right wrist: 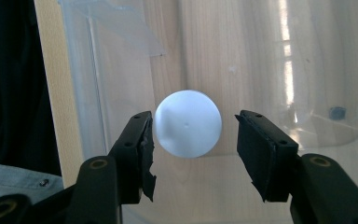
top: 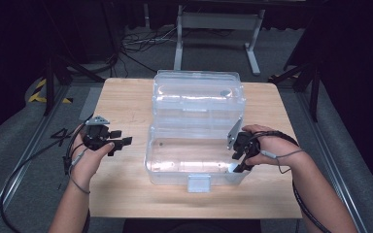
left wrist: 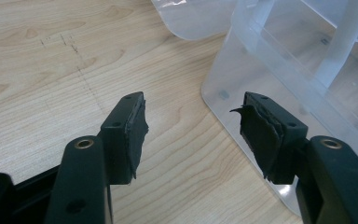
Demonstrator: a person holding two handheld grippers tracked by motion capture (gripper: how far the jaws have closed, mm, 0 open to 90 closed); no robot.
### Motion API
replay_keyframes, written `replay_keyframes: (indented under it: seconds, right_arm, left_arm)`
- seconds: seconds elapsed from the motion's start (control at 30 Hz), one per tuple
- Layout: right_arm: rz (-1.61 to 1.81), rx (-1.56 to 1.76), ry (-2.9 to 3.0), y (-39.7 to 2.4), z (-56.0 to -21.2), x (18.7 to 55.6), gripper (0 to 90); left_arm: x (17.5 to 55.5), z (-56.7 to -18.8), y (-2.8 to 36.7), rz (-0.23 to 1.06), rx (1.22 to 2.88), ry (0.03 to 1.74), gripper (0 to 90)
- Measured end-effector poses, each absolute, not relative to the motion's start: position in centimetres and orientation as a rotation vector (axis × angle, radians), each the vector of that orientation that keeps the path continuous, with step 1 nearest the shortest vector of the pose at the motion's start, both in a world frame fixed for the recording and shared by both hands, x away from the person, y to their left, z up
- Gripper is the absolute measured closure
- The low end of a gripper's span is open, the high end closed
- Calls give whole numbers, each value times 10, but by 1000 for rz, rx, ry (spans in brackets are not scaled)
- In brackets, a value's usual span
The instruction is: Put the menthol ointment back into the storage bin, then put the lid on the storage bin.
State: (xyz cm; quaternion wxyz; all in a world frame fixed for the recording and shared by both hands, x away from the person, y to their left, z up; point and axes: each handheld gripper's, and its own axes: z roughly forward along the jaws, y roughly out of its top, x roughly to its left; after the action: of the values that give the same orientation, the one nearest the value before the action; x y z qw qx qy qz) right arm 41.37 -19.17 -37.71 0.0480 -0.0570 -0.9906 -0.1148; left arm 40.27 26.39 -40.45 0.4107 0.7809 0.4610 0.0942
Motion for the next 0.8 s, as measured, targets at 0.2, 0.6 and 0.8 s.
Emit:
replay_keyframes:
  seconds: [0.2,0.6,0.8]
  right_arm:
    - [-439,-204,-3033,-197,-367,414,478]
    - [-649,-315,-3026,-206,-349,416,485]
    - [-723,-327,-3038,-209,-339,416,485]
  left_arm:
    - [402,-404,264,235,1969,1157,415]
    - [401,-401,262,236,1963,1142,415]
    - [399,-400,261,234,1966,1137,415]
